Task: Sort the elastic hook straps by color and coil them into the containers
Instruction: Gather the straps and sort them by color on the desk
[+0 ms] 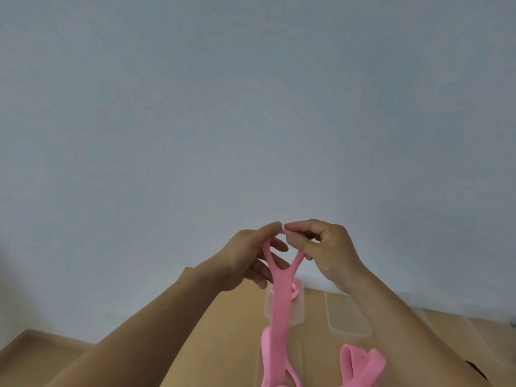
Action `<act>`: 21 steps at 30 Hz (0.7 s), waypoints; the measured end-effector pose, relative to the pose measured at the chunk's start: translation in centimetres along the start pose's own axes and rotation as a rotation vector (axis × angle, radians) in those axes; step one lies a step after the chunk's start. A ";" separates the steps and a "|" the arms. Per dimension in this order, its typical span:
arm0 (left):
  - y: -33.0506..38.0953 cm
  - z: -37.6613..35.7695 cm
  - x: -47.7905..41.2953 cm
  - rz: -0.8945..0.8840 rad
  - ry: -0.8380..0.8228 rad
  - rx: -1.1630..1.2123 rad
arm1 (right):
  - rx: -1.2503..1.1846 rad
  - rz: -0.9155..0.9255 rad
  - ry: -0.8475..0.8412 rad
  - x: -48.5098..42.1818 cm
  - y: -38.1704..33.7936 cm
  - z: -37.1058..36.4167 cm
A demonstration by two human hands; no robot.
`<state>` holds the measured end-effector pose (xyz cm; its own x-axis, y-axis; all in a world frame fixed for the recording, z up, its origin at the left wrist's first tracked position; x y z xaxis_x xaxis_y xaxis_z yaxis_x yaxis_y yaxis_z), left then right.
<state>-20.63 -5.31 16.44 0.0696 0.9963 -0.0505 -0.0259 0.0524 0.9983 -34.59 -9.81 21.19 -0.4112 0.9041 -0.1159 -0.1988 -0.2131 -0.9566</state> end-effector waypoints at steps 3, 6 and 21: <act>0.2 -0.2 -0.1 -0.035 -0.008 0.084 | 0.059 0.004 0.015 0.1 0.3 0.1; 0.2 -0.4 -0.3 -0.072 0.012 0.135 | 0.090 0.001 0.034 0.2 1.0 0.1; -0.8 -0.5 -1.1 -0.155 0.032 0.060 | 0.258 0.021 0.084 -0.1 1.7 1.2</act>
<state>-21.18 -6.43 15.67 0.0365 0.9784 -0.2036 0.0426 0.2020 0.9785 -35.99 -10.69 19.89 -0.3443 0.9239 -0.1670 -0.4154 -0.3095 -0.8553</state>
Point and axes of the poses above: each hand's wrist, its own x-axis away from the middle knuckle, its own z-axis out of the back of the hand, y = z × x, the point moved 8 cm from there along -x, towards the middle knuckle, and after that the axes turned 14 degrees about -z, right-handed, at the moved point
